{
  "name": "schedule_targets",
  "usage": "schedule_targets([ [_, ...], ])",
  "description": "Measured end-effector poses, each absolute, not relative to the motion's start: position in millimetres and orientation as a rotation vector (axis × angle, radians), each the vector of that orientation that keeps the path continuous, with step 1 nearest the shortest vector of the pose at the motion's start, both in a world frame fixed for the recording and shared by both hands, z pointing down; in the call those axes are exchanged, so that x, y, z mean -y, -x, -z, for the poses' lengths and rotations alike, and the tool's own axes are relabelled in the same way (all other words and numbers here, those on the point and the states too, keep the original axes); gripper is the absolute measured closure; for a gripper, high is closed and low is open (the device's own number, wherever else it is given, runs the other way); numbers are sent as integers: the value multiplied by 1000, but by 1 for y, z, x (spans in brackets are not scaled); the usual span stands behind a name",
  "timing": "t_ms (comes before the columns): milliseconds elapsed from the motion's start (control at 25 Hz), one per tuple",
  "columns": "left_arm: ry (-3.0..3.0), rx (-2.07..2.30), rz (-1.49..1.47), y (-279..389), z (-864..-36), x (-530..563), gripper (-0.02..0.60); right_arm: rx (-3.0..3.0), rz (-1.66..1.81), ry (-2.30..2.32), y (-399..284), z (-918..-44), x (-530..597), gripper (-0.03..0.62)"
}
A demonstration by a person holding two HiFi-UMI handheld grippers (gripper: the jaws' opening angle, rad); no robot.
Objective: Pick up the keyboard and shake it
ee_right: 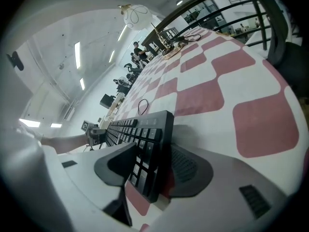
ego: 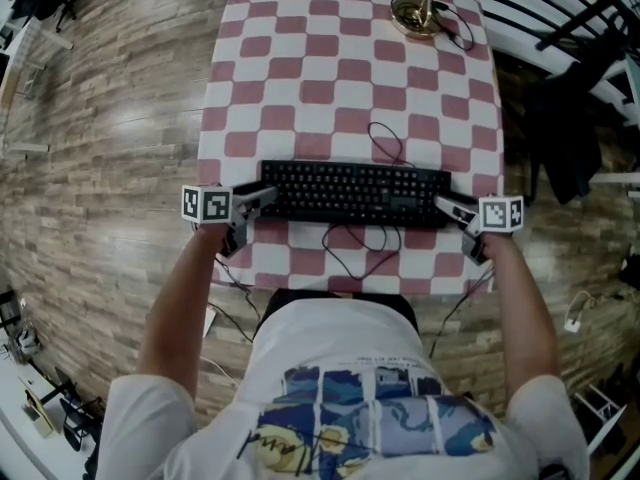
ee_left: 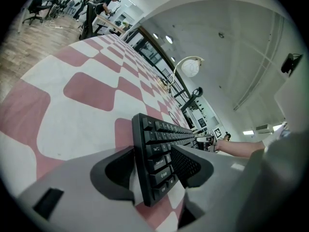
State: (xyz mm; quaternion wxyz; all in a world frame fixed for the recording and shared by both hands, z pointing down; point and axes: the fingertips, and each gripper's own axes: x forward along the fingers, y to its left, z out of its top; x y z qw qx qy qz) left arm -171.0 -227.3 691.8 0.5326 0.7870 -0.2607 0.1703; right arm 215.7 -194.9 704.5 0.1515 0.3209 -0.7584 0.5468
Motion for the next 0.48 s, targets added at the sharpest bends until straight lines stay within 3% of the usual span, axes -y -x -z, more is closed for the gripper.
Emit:
schedule_targets([
  [480,-1851,650,-399,168,-691,228,353,2135,-1613,-977,-215,-705,196,396],
])
